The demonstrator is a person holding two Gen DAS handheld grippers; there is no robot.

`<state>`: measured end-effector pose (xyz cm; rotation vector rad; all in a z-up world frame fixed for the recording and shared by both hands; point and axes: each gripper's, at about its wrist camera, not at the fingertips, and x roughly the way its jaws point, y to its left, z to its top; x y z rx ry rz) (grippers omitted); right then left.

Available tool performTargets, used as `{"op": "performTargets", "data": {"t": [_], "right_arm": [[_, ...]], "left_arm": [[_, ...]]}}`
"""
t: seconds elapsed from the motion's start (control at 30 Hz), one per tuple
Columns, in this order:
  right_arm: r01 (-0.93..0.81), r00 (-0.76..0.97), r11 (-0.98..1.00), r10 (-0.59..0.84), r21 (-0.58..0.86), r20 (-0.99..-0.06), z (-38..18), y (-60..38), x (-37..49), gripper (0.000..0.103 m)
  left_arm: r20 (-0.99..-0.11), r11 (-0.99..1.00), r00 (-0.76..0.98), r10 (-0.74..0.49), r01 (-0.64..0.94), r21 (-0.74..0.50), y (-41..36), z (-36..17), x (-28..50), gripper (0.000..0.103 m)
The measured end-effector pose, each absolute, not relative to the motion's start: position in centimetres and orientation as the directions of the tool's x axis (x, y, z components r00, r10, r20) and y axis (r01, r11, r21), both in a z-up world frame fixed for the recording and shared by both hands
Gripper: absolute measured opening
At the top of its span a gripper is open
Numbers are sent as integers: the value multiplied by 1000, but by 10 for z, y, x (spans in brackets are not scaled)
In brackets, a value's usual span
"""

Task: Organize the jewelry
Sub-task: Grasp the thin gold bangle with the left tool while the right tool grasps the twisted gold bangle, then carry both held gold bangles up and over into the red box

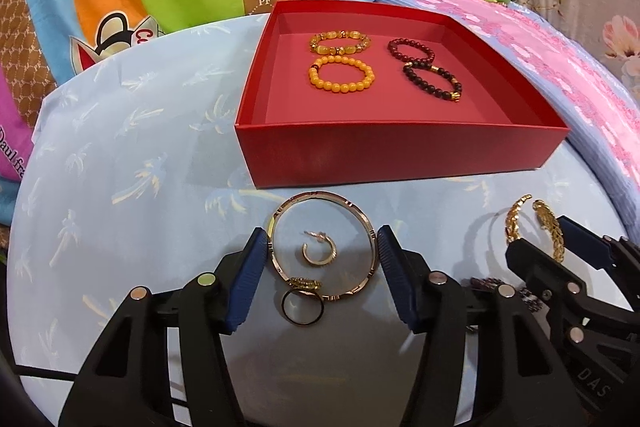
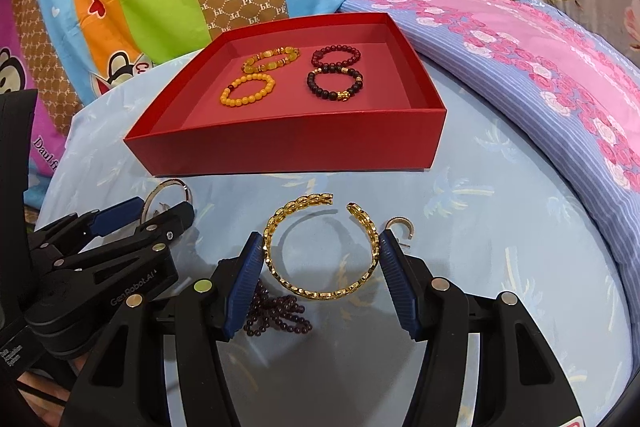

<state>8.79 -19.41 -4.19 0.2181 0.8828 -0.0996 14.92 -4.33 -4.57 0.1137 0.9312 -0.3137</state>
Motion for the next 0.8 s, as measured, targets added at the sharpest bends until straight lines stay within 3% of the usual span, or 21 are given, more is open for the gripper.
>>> {"op": "performTargets", "data": {"t": [0.43,0.8], "right_arm": [[171,698,970,4,172,-716,-1,-206,76,57],[155,744,977,-18,147,-668,35,-226,119,57]], "left_arm": [[-758,937,585,-287,338,-93,-42,3,124,54],[-692,924,646,-322,374,-81,-63,52,160,54]]}}
